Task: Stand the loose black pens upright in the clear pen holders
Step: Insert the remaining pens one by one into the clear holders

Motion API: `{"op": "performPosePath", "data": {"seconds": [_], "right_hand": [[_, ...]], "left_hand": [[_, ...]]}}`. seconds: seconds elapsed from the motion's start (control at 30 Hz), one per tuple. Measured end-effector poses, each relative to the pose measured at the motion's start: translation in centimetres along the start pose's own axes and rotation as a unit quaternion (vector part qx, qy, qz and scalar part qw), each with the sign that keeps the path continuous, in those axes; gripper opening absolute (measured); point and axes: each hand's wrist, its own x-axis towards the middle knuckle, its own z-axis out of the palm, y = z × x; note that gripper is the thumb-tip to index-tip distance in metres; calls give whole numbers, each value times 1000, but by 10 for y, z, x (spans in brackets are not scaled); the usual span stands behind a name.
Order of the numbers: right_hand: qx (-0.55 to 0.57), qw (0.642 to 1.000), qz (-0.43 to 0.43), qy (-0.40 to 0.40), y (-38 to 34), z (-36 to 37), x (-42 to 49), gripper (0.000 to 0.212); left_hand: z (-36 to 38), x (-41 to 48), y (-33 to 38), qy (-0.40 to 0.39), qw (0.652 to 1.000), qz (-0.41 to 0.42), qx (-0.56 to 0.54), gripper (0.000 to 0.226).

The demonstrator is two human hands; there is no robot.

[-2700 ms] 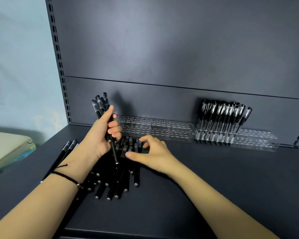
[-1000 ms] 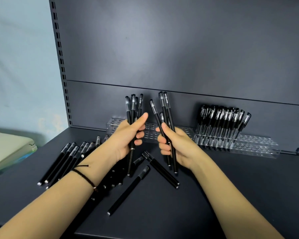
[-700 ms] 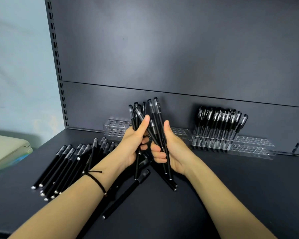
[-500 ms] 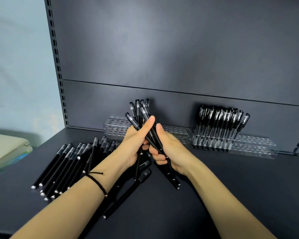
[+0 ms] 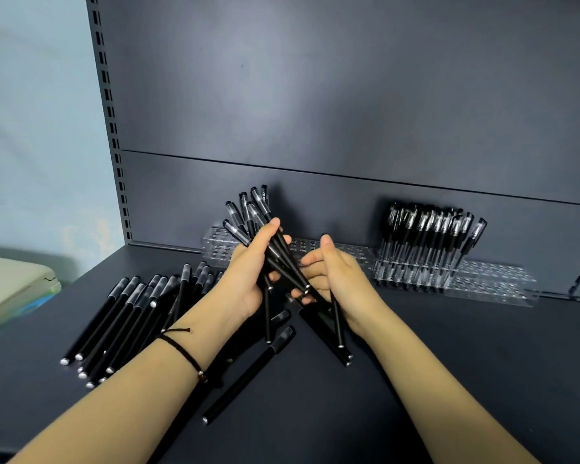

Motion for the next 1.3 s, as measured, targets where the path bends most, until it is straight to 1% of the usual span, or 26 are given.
{"op": "performPosePath", "data": {"seconds": [0.07,0.2,0.33,0.43,0.5,0.53,0.6,0.63,0.7,0.77,0.8,0.87,0.93,0.97,1.03,1.1,1.2,1.27,1.3], "right_hand": [[26,999,8,32,-1,-4,3,54],[69,996,29,57,-5,-6,4,56],[89,992,78,42,-4,-8,4,54],[89,992,89,21,-3,-7,5,55],[86,993,72,30,-2,-7,6,56],[86,993,56,50,-3,-8,7,57],[85,992,19,94,-4,-12,10,56],[97,990,4,101,-5,-14,11,55],[132,988,-14,81,-7,-16,12,52],[146,988,-22,45,-10,-14,10,50],[133,990,-24,29,-12,-13,7,49],[81,996,-24,9,-14,-11,2,48],[37,999,-25,-12,-14,-9,-2,45],[24,999,-30,-24,-15,-8,-4,44],[13,998,-49,-44,-14,-6,-5,41],[15,996,-79,-46,-13,-7,-2,37],[54,992,-104,-47,-23,-11,4,37],[100,985,-133,-34,-32,-15,7,39],[117,981,-151,-27,-41,-15,6,35]], "left_hand": [[-1,2,0,-1,1000,-13,0,26],[-2,3,-4,-51,998,-40,27,30],[1,2,-5,-51,998,-26,28,29],[3,2,-4,-53,998,-17,-10,31],[3,0,-3,-58,998,-30,-27,35],[4,-1,-3,-64,997,-34,-26,34],[4,-4,-3,-88,995,-37,-24,26],[5,-6,-3,-104,993,-42,-21,23],[7,-11,-4,-148,987,-58,8,23],[11,-17,-8,-175,980,-71,57,26],[12,-20,-10,-178,978,-76,71,26],[15,-24,-11,-190,976,-87,62,20],[16,-26,-11,-194,976,-91,49,26],[17,-28,-10,-194,975,-93,51,27],[16,-29,-9,-194,974,-93,70,18],[14,-31,-8,-206,969,-95,104,14],[14,-30,-4,-248,959,-69,121,17],[19,-31,1,-268,955,-23,127,18],[23,-31,2,-270,953,9,139,17]]}}
